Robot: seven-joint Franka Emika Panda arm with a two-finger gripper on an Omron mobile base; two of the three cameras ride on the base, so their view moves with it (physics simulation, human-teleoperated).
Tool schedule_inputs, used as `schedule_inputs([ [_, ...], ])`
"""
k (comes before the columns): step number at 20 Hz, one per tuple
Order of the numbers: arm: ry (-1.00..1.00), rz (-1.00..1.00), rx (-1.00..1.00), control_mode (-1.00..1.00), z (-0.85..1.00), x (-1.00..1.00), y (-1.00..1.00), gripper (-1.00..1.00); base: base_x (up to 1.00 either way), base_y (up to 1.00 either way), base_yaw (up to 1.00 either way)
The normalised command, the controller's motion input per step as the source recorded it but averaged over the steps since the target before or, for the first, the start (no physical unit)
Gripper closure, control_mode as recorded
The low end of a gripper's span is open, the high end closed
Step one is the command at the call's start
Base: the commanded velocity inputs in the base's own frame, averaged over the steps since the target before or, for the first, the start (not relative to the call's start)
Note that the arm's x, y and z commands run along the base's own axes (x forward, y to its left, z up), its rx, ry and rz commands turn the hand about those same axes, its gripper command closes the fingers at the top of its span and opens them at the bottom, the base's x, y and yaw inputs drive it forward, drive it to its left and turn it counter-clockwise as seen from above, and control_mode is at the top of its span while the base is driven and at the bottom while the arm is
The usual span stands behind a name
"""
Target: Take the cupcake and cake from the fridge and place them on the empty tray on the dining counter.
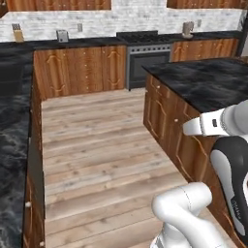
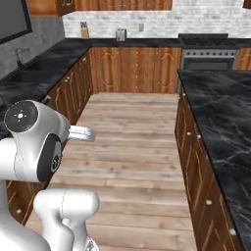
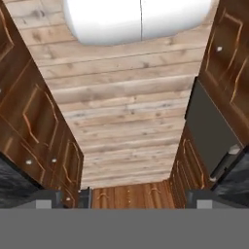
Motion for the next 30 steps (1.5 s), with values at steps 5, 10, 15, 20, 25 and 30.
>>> schedule_inputs([
  [5, 0.00, 0.00, 0.00, 1.00, 0.00, 0.00, 0.00, -1.00, 1.00, 0.01, 0.05],
  [10, 0.00, 0.00, 0.00, 1.00, 0.00, 0.00, 0.00, -1.00, 1.00, -0.12, 0.10],
  [15, 0.00, 0.00, 0.00, 1.00, 0.00, 0.00, 0.00, -1.00, 1.00, -0.36, 0.16],
  [20, 0.00, 0.00, 0.00, 1.00, 0.00, 0.00, 0.00, -1.00, 1.00, -0.53, 0.22],
  [25, 0.00, 0.00, 0.00, 1.00, 0.00, 0.00, 0.00, -1.00, 1.00, -0.39, 0.20],
  [30, 0.00, 0.00, 0.00, 1.00, 0.00, 0.00, 0.00, -1.00, 1.00, -0.09, 0.11],
])
